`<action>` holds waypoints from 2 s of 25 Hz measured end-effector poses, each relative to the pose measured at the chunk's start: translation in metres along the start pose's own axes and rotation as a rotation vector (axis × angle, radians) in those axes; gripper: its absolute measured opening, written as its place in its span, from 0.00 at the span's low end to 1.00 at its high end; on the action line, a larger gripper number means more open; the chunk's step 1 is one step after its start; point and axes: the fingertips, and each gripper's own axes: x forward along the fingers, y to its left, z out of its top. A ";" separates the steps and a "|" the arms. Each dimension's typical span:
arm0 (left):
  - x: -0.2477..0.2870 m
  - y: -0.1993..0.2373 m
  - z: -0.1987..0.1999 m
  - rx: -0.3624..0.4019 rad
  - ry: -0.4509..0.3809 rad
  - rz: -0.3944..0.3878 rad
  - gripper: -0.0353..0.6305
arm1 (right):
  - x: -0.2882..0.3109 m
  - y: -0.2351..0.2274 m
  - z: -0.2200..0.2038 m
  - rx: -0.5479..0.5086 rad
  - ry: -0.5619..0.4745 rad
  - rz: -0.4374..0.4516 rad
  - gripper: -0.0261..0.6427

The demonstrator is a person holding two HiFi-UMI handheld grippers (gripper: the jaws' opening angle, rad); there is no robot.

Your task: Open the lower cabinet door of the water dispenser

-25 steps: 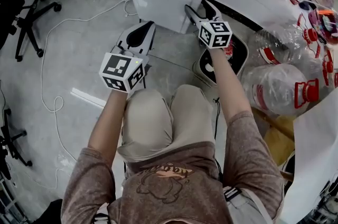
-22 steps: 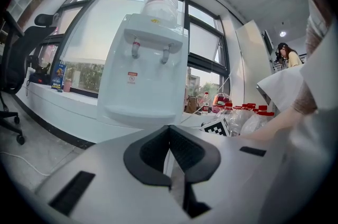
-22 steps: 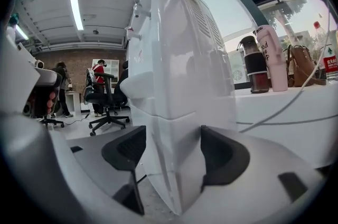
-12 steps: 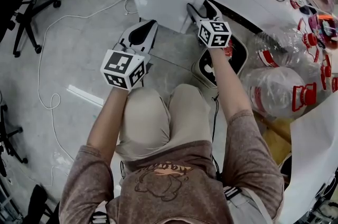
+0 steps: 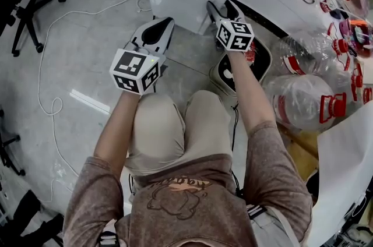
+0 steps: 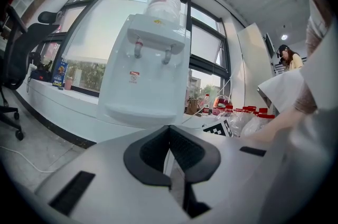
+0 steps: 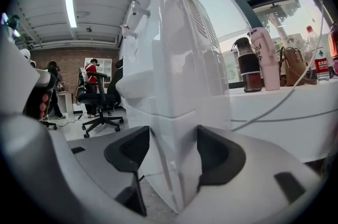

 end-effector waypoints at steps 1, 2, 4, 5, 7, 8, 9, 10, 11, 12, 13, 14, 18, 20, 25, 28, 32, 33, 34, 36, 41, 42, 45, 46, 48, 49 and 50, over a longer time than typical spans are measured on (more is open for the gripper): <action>0.000 -0.001 0.001 0.001 0.000 -0.001 0.07 | -0.001 0.000 0.000 0.001 0.001 0.000 0.44; 0.000 -0.002 0.001 0.002 0.000 -0.004 0.07 | -0.001 0.000 0.000 0.001 0.002 0.001 0.44; 0.000 -0.004 0.002 0.006 0.003 -0.010 0.07 | -0.002 0.001 0.000 0.001 0.007 0.000 0.44; 0.000 -0.004 0.002 0.008 0.004 -0.013 0.07 | -0.002 0.001 0.000 0.007 0.008 -0.002 0.44; 0.000 -0.006 0.002 0.011 0.005 -0.018 0.07 | -0.002 0.001 0.001 0.022 0.005 -0.009 0.44; 0.000 -0.007 0.002 0.012 0.006 -0.022 0.07 | -0.002 0.001 0.001 0.027 0.003 -0.013 0.44; 0.001 -0.009 0.002 0.012 0.008 -0.025 0.07 | -0.001 0.001 0.001 0.030 0.002 -0.016 0.44; 0.001 -0.010 0.002 0.013 0.010 -0.029 0.07 | -0.002 0.001 0.001 0.031 0.004 -0.019 0.44; 0.001 -0.011 0.001 0.013 0.011 -0.032 0.07 | -0.003 0.002 0.001 0.029 0.006 -0.020 0.44; 0.001 -0.011 0.001 0.014 0.013 -0.035 0.07 | -0.005 0.004 0.000 0.022 0.008 -0.020 0.43; 0.001 -0.012 0.002 0.015 0.014 -0.038 0.07 | -0.008 0.006 -0.001 0.009 0.008 -0.016 0.41; 0.001 -0.012 0.002 0.016 0.015 -0.039 0.07 | -0.011 0.010 -0.003 -0.007 0.006 -0.009 0.40; -0.001 -0.012 0.002 0.021 0.016 -0.037 0.07 | -0.023 0.024 -0.008 -0.031 -0.003 0.017 0.38; -0.004 -0.013 0.001 0.020 0.016 -0.033 0.07 | -0.027 0.028 -0.010 -0.030 -0.002 0.023 0.38; -0.015 -0.011 0.002 0.025 0.014 -0.010 0.07 | -0.039 0.043 -0.014 -0.055 0.001 0.053 0.35; -0.022 -0.009 0.004 0.021 0.013 0.006 0.07 | -0.045 0.050 -0.018 -0.070 0.008 0.073 0.32; -0.029 -0.009 0.005 0.014 0.016 0.021 0.07 | -0.051 0.060 -0.020 -0.075 0.017 0.097 0.31; -0.030 -0.010 0.005 0.012 0.016 0.022 0.07 | -0.053 0.063 -0.020 -0.078 0.019 0.104 0.30; -0.031 -0.011 0.005 0.011 0.017 0.023 0.07 | -0.055 0.066 -0.021 -0.081 0.020 0.113 0.29; -0.032 -0.014 0.004 0.009 0.020 0.023 0.07 | -0.058 0.073 -0.023 -0.087 0.023 0.130 0.28; -0.038 -0.024 0.006 -0.004 0.009 0.028 0.07 | -0.065 0.090 -0.028 -0.113 0.039 0.177 0.27; -0.040 -0.026 0.006 -0.003 0.008 0.028 0.07 | -0.067 0.093 -0.028 -0.121 0.043 0.188 0.27; -0.047 -0.029 0.008 -0.001 0.003 0.036 0.07 | -0.071 0.104 -0.030 -0.150 0.049 0.222 0.26; -0.050 -0.028 0.008 -0.004 -0.001 0.042 0.07 | -0.073 0.108 -0.030 -0.155 0.049 0.232 0.26; -0.057 -0.027 0.009 -0.016 -0.009 0.058 0.07 | -0.076 0.116 -0.032 -0.157 0.050 0.253 0.26; -0.060 -0.026 0.010 -0.022 -0.014 0.066 0.07 | -0.077 0.121 -0.033 -0.156 0.050 0.265 0.25; -0.063 -0.026 0.011 -0.025 -0.016 0.073 0.07 | -0.078 0.127 -0.034 -0.155 0.050 0.277 0.25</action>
